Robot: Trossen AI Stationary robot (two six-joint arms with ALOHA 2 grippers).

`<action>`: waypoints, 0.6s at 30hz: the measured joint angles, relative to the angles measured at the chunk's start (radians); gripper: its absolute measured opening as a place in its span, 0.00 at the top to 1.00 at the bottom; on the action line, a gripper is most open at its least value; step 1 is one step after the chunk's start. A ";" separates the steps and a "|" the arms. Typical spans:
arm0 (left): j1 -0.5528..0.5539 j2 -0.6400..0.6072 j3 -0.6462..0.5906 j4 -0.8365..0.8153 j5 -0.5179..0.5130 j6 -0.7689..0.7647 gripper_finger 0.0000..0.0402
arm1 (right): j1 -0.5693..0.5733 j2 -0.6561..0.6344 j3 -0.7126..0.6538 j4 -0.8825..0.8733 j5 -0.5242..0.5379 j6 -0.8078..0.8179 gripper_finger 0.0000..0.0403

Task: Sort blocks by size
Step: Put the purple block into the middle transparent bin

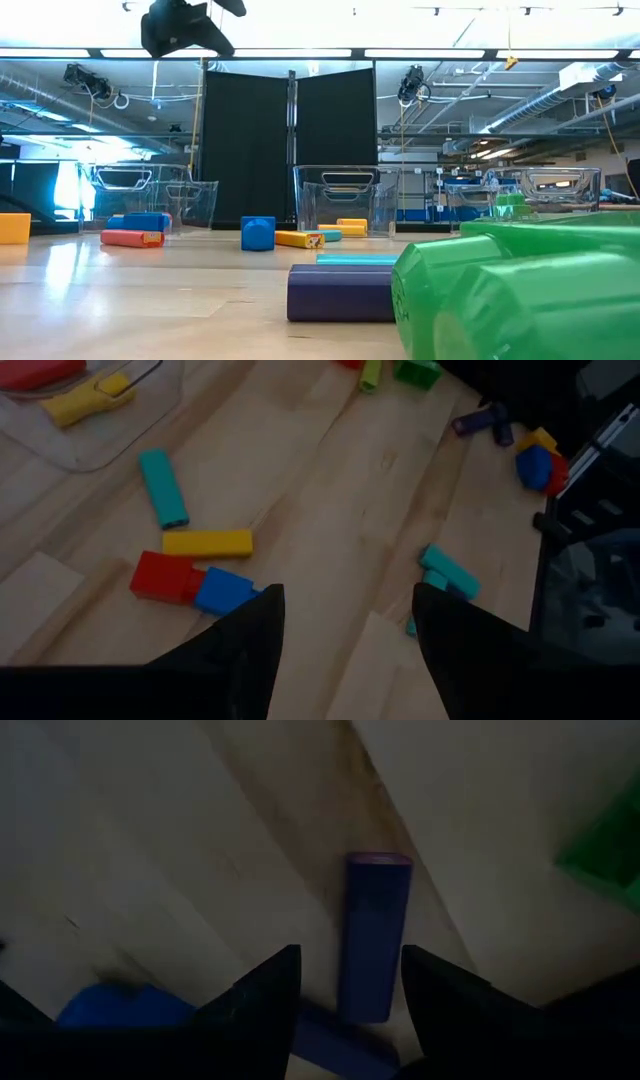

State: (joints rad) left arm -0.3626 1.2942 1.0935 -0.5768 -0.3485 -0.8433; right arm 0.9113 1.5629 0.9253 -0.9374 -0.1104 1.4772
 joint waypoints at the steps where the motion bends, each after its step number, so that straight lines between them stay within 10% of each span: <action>1: 0.000 0.000 0.000 0.004 0.000 0.000 0.43 | 0.003 0.008 0.000 0.002 0.000 -0.007 0.54; 18: 0.000 0.000 0.000 0.010 0.006 -0.002 0.43 | 0.023 0.045 -0.152 0.210 0.005 0.071 0.70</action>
State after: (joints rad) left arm -0.3626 1.2942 1.0935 -0.5666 -0.3422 -0.8455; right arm 0.9340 1.6077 0.7733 -0.7274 -0.1059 1.5482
